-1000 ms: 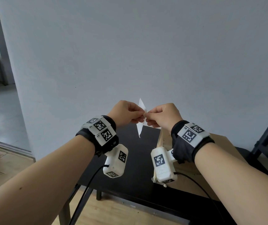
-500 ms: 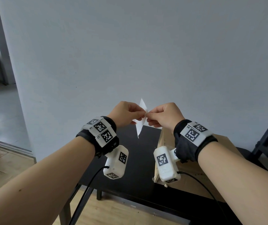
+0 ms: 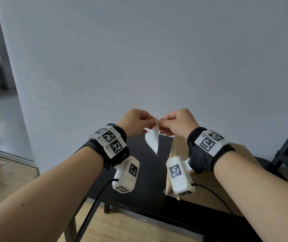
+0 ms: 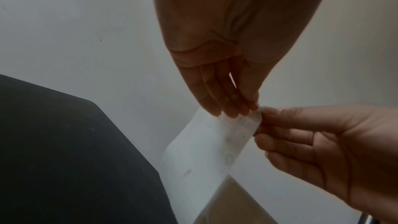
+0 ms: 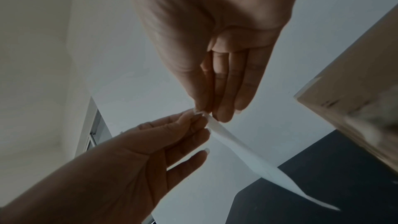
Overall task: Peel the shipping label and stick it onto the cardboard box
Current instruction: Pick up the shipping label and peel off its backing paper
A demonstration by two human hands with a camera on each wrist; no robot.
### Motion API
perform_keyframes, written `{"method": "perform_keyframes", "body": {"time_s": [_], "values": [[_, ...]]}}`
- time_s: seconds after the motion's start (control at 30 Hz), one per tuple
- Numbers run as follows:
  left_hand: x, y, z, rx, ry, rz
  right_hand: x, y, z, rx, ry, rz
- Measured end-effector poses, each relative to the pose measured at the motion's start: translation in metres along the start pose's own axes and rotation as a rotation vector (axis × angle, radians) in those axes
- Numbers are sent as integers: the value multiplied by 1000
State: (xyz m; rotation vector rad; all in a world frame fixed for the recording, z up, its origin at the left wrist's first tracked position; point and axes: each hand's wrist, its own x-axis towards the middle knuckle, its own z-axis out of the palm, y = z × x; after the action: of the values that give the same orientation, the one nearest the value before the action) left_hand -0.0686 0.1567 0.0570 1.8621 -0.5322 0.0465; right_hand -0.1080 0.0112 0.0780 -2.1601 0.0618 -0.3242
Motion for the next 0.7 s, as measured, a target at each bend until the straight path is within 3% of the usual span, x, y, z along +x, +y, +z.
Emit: {"method": "perform_keyframes", "body": {"time_s": [0.7], "values": [[-1,0,2,66,25,4,3,-6,0,-164,51,-20]]}}
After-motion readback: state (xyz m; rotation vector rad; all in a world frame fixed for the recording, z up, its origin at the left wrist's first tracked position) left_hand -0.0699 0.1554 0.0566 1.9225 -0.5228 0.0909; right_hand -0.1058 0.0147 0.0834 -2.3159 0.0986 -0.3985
